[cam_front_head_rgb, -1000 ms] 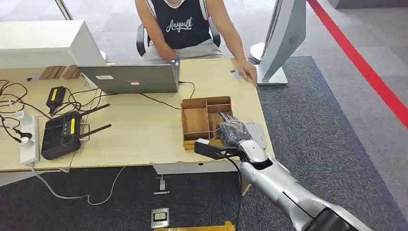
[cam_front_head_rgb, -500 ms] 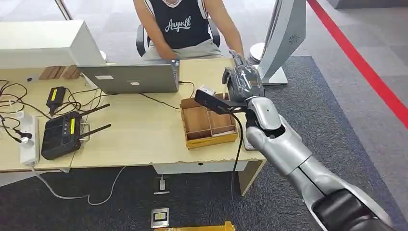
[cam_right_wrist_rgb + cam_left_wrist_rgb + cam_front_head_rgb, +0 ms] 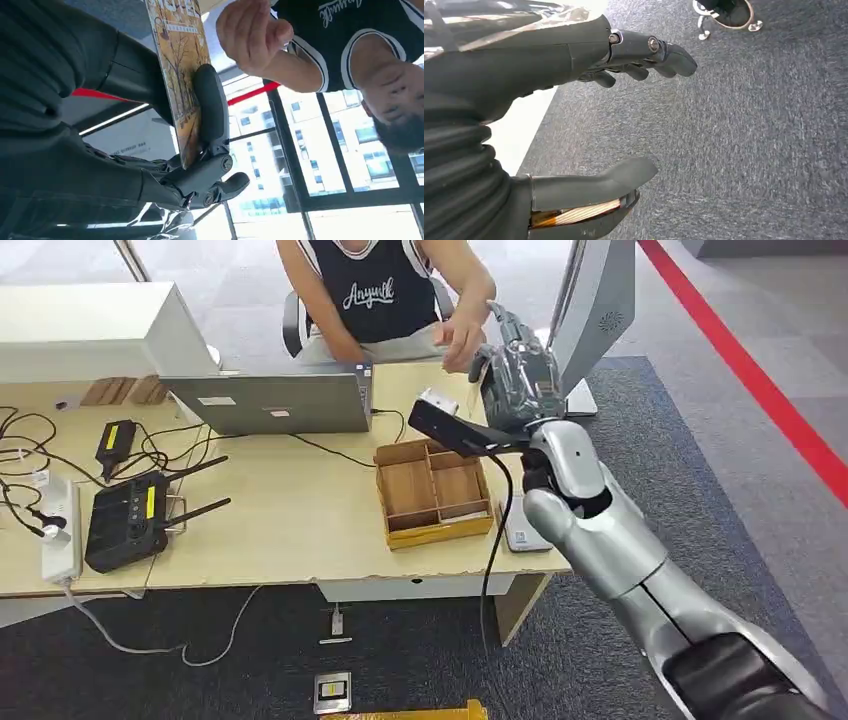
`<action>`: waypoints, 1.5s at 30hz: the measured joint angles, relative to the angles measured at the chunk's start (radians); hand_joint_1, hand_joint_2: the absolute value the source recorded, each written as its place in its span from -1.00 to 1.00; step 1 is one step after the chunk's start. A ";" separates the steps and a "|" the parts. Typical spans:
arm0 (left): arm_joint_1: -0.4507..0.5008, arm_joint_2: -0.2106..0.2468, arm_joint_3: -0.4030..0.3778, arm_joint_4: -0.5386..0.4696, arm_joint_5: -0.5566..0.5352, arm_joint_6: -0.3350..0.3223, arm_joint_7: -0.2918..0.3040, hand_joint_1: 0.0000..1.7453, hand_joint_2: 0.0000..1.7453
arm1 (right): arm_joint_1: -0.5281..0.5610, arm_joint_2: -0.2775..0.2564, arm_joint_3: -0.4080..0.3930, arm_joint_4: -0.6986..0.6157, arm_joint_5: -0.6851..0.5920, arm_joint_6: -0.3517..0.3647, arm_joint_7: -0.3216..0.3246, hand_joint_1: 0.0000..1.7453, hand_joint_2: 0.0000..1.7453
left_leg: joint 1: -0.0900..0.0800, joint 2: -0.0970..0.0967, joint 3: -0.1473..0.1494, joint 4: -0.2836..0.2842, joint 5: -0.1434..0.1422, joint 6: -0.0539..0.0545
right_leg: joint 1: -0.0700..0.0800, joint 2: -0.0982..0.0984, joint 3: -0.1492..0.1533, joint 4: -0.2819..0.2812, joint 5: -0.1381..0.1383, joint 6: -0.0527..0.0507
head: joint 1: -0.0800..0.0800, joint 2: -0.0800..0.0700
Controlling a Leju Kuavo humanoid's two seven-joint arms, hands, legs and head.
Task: Pass the card to the sensor for recognition and then transmit it.
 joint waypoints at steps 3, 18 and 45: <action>0.000 0.000 0.000 0.000 0.000 0.000 0.000 -1.00 1.00 | 0.000 -0.002 0.000 -0.008 0.000 0.000 0.000 1.00 1.00 | 0.000 0.000 0.000 0.000 0.000 0.000 | 0.000 0.000 0.000 0.000 0.000 0.000 | 0.000 0.000; 0.000 -0.001 0.000 0.000 0.000 0.000 0.000 -1.00 1.00 | 0.000 -0.007 -0.001 -0.017 0.000 0.000 0.000 1.00 1.00 | 0.000 0.000 0.000 0.000 0.000 0.000 | 0.000 0.000 0.000 0.000 0.000 0.000 | 0.000 0.000; -0.018 -0.004 -0.066 -0.001 0.008 -0.014 0.019 -1.00 1.00 | -0.283 0.179 0.070 0.542 0.032 0.051 -0.098 1.00 1.00 | 0.003 -0.006 -0.008 0.000 0.006 -0.002 | 0.003 -0.007 -0.006 0.001 0.003 -0.003 | -0.003 0.000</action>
